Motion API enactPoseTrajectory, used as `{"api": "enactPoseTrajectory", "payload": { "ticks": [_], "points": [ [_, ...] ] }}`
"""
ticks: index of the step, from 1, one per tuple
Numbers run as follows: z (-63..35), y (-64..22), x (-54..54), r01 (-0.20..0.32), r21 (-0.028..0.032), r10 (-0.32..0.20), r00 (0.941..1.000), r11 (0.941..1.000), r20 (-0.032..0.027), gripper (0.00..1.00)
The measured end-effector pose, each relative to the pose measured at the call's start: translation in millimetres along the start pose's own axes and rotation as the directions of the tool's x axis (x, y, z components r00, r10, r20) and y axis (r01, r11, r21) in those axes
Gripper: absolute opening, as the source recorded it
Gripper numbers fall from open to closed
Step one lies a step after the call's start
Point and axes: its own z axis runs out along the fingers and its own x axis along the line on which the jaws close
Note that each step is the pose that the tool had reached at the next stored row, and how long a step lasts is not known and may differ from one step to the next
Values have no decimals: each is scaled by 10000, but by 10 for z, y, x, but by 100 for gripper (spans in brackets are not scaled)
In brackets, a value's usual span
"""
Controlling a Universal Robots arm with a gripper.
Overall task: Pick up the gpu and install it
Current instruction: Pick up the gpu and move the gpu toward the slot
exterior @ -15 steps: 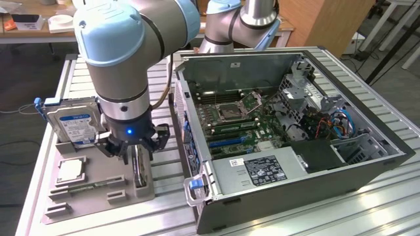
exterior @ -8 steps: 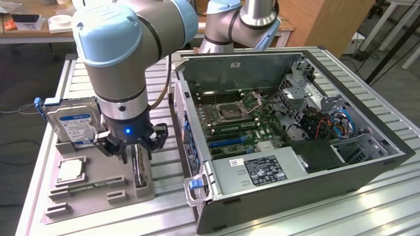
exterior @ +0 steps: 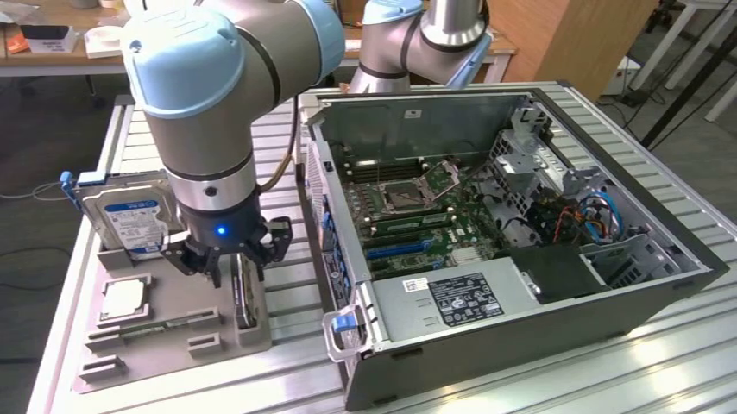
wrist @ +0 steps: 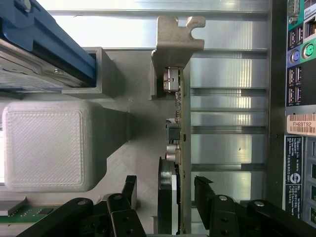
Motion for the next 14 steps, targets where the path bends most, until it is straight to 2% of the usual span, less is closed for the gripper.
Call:
{"api": "enactPoseTrajectory", "payload": {
  "ticks": [4,14],
  "points": [
    [0,0,1,2,-1,-2,10000,10000,27,59],
    [0,0,2,1,-1,-1,10000,10000,28,59]
  ]
}}
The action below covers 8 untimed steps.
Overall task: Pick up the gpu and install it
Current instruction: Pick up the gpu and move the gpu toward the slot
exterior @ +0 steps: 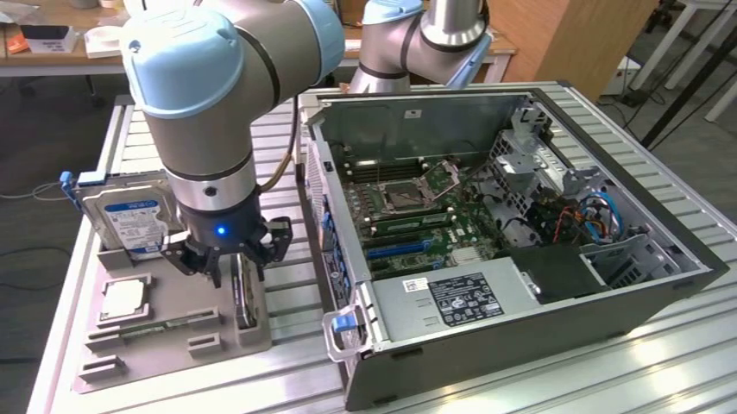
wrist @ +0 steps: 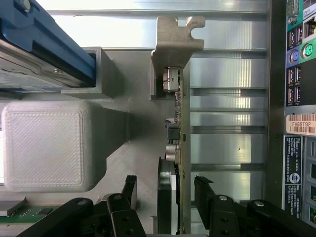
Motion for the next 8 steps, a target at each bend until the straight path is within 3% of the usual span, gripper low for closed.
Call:
{"api": "enactPoseTrajectory", "payload": {
  "ticks": [4,7,8],
  "points": [
    [0,0,0,0,0,0,10000,10000,0,58],
    [0,0,0,0,0,0,10000,10000,0,44],
    [0,0,0,0,0,0,10000,10000,0,44]
  ]
}}
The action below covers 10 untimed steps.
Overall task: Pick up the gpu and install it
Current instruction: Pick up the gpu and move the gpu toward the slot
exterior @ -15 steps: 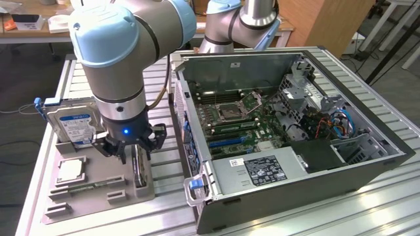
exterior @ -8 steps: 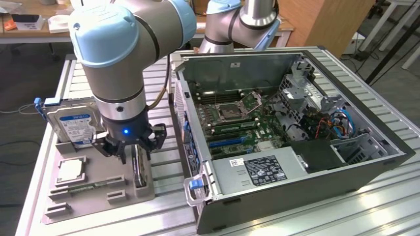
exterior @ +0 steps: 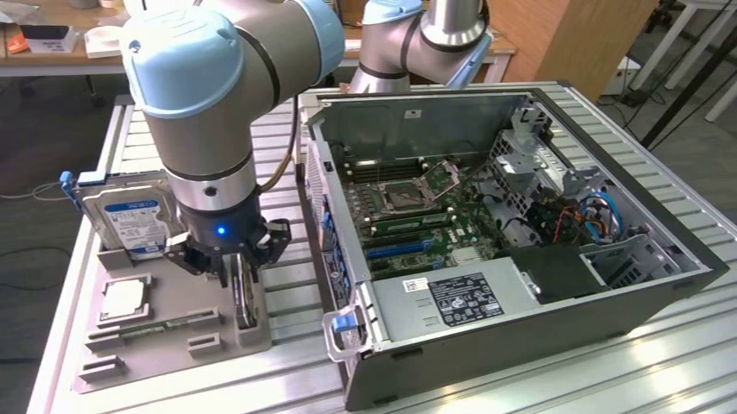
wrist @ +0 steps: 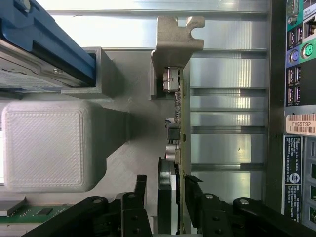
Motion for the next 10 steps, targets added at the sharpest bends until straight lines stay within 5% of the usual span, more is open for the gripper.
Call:
{"api": "enactPoseTrajectory", "payload": {
  "ticks": [8,10],
  "points": [
    [0,0,0,0,0,0,10000,10000,0,44],
    [0,0,0,1,1,-1,10000,10000,1,36]
  ]
}}
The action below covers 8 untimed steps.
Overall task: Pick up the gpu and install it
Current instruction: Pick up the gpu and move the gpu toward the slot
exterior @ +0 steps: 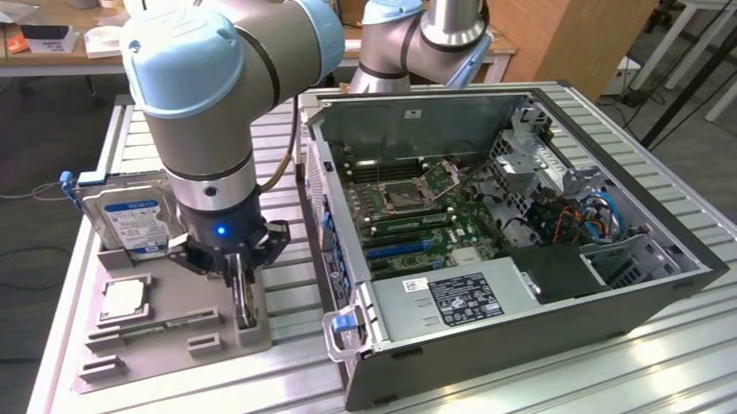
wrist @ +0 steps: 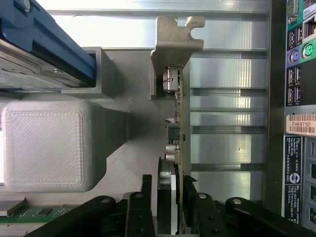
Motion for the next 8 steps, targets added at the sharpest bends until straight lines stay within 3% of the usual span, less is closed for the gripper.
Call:
{"api": "enactPoseTrajectory", "payload": {
  "ticks": [3,8],
  "points": [
    [0,0,0,0,0,0,10000,10000,-2,28],
    [0,0,0,0,-1,0,10000,10000,-1,28]
  ]
}}
